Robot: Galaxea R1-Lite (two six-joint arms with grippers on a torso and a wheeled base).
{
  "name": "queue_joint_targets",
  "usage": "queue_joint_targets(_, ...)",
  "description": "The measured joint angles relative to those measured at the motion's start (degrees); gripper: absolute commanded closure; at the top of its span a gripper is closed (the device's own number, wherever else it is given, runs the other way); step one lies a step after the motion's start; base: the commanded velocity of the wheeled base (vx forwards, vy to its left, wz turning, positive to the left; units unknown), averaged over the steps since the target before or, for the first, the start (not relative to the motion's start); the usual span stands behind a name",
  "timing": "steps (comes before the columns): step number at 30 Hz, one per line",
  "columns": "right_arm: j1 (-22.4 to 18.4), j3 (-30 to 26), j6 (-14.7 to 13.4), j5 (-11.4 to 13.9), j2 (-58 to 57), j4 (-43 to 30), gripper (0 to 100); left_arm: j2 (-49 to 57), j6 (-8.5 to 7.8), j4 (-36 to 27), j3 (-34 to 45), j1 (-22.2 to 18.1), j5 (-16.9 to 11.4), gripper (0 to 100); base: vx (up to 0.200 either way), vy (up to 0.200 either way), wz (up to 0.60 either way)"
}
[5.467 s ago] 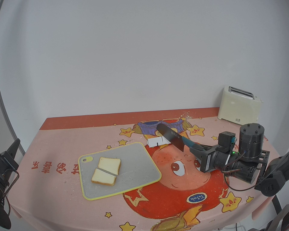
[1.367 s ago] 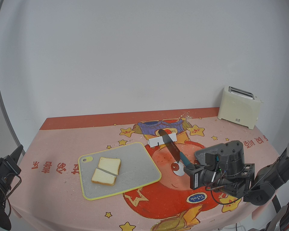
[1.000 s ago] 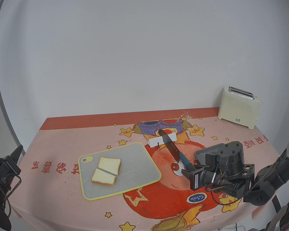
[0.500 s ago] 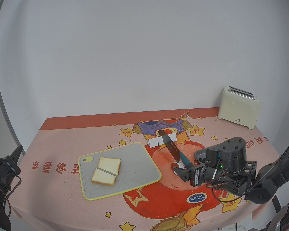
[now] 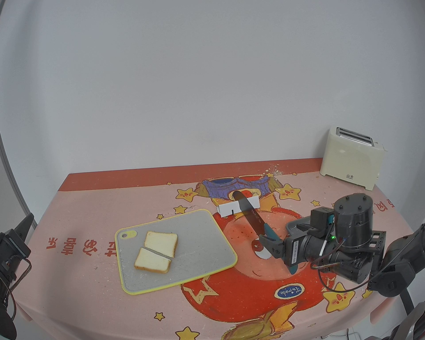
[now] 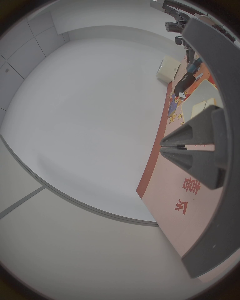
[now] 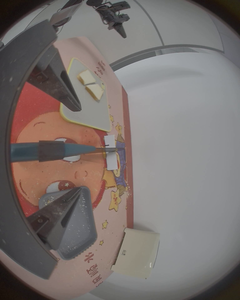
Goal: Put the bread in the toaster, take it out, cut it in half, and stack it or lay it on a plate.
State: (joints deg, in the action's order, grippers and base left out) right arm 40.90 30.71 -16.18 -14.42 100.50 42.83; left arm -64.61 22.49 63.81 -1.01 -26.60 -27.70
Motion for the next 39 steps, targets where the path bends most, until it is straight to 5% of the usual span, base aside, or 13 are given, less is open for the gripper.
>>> queue_joint_targets(9, 3.39, 2.34, 0.04, 1.05, -5.3, -0.07, 0, 0.59, 0.35, 0.51, 0.0, 2.73, -2.27, 100, 0.0, 0.0, 0.0)
queue_joint_targets(18, 8.59, 6.0, 0.17, 3.97, -3.61, -0.24, 0, 2.57, 0.2, -1.87, 0.0, 21.53, -6.24, 100, 0.0, 0.0, 0.0)
queue_joint_targets(25, 9.7, 13.41, 0.23, 10.86, 4.96, -0.32, 0, 3.25, 0.26, -11.86, 0.0, 34.43, -7.25, 100, 0.0, 0.0, 0.0)
queue_joint_targets(36, 9.18, 26.39, 0.22, 14.47, 17.19, -0.51, 0, -2.17, -0.05, -16.7, -0.56, 40.16, -5.3, 100, 0.0, 0.0, 0.0)
queue_joint_targets(37, 8.98, 26.76, 0.11, 14.47, 17.77, -0.44, 100, -3.28, -0.05, -16.7, -0.91, 40.29, -4.51, 100, 0.0, 0.0, 0.0)
queue_joint_targets(39, 8.5, 27.56, -0.21, 14.35, 18.74, -0.35, 100, -5.53, -0.05, -16.62, -1.85, 40.51, -2.65, 100, 0.0, 0.0, 0.0)
